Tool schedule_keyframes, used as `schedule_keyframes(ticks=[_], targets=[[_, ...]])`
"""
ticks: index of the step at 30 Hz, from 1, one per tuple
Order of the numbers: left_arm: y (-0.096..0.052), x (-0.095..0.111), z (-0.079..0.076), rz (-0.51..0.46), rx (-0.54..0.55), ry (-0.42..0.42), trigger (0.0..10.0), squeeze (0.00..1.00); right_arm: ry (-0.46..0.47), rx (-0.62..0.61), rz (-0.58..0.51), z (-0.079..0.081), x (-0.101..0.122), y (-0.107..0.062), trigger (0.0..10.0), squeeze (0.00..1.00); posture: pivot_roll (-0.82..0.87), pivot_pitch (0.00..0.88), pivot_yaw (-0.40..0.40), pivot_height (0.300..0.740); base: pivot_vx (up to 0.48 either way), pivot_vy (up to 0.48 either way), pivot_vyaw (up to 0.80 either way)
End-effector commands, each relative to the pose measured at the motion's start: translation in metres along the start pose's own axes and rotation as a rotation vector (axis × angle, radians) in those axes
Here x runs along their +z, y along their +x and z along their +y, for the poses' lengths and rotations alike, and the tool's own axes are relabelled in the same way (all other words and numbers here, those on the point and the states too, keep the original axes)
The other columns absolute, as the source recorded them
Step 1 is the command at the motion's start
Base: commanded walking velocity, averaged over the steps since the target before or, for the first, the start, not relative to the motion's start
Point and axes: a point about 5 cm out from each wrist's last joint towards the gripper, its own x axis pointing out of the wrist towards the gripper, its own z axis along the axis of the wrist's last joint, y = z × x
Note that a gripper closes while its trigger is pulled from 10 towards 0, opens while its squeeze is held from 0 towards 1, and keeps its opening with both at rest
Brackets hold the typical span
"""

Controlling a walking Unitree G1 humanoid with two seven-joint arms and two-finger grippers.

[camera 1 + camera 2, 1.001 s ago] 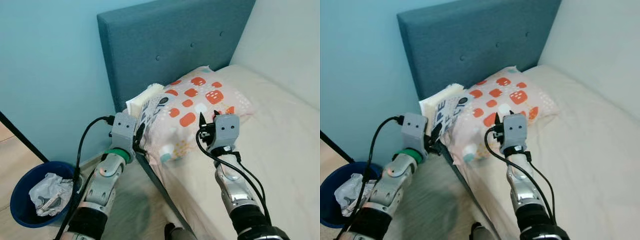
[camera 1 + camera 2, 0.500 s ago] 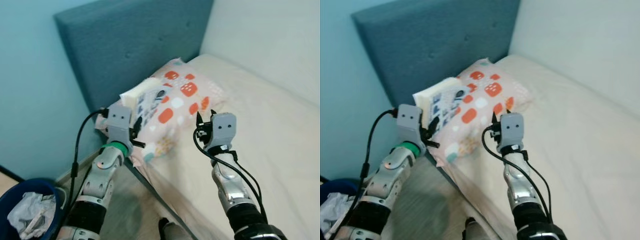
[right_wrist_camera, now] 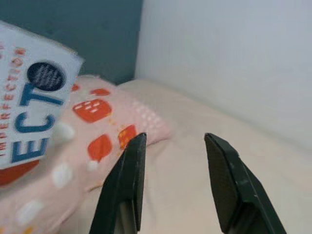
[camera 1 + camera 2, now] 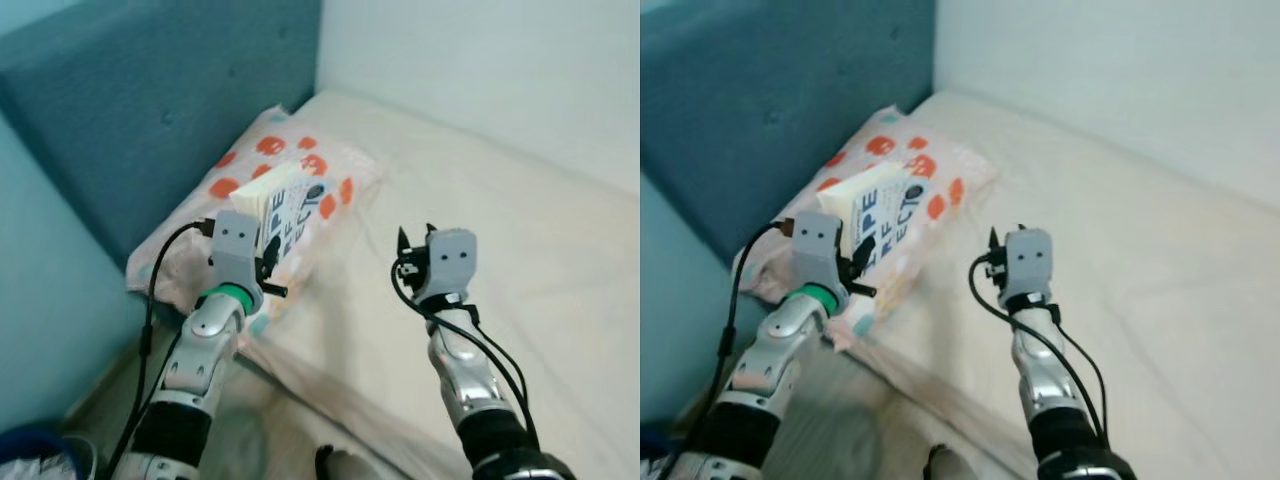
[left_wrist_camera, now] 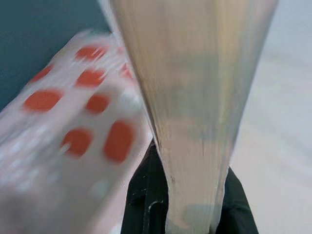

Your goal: Clean up the room

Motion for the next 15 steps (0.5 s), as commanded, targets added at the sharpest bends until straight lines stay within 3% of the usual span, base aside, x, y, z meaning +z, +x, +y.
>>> schedule_keyframes(ticks=[1,15], targets=[[-0.0034,-0.0038,0.0045,0.01,0.014,0.005,10.0,0.0,0.016,0.005,0.036,0.0038,-0.008,-0.0057,10.0,0.0,-0.14,0.079,0.06,0.74,0.0,0.0,-0.8],[-0.0013,-0.003,0.0081,0.011,0.058,-0.008,10.0,0.0,0.015,-0.002,0.035,0.0033,-0.008,-0.0055,10.0,0.0,-0.14,0.081,0.061,0.74,0.0,0.0,-0.8]])
